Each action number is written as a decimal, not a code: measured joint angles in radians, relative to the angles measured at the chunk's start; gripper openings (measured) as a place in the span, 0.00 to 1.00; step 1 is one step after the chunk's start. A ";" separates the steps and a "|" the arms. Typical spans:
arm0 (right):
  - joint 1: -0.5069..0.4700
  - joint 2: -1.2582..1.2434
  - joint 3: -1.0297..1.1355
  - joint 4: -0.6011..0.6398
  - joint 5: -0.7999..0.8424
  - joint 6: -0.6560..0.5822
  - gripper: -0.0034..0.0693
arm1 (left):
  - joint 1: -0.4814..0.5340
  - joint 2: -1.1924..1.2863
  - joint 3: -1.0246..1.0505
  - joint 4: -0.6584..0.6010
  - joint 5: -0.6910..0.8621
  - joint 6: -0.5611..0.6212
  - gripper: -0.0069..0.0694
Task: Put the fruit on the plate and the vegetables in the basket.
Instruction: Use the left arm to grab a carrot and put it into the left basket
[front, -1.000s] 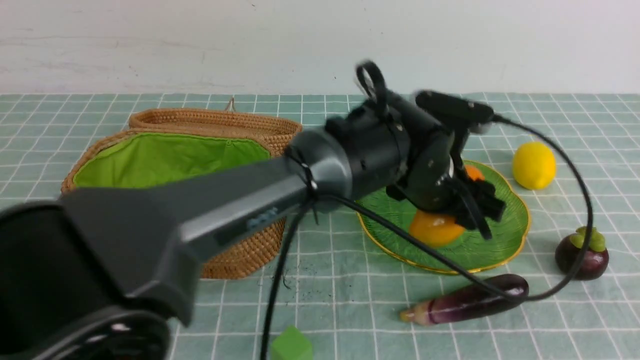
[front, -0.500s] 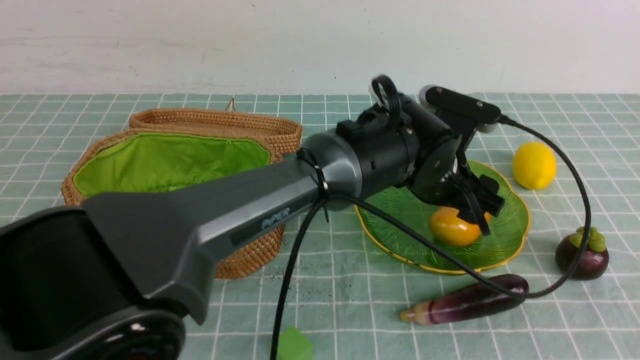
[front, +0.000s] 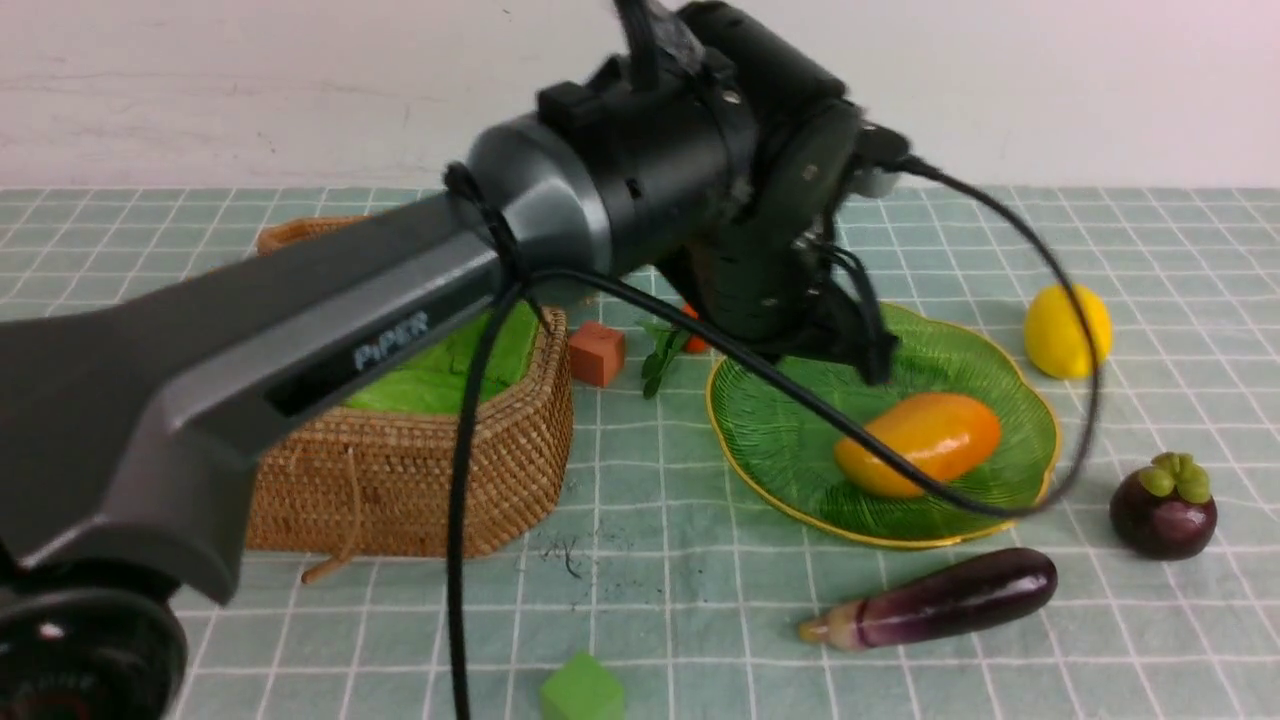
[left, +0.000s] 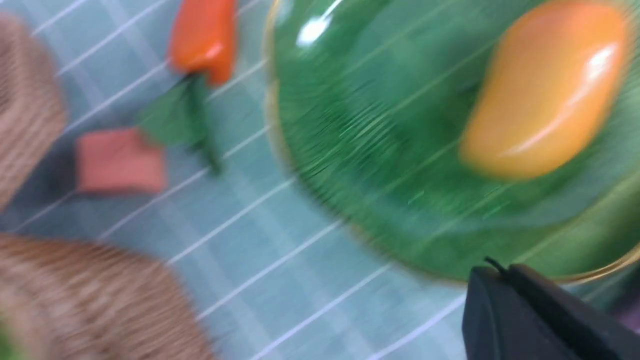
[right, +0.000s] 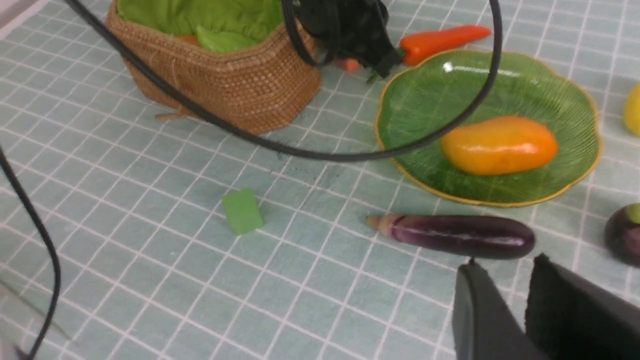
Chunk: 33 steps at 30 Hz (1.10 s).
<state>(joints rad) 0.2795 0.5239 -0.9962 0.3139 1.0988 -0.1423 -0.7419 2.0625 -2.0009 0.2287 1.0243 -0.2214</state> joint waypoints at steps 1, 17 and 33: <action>0.000 0.019 0.000 0.026 -0.001 0.018 0.27 | 0.051 0.000 0.000 -0.034 -0.002 0.048 0.07; 0.000 0.045 0.005 0.098 -0.036 0.037 0.27 | 0.283 0.212 -0.191 -0.420 -0.153 0.506 0.36; 0.000 0.045 0.005 0.099 0.024 0.038 0.27 | 0.285 0.347 -0.232 -0.288 -0.360 0.551 0.71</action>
<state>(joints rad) 0.2795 0.5687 -0.9915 0.4133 1.1232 -0.1044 -0.4568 2.4099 -2.2327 -0.0595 0.6644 0.3296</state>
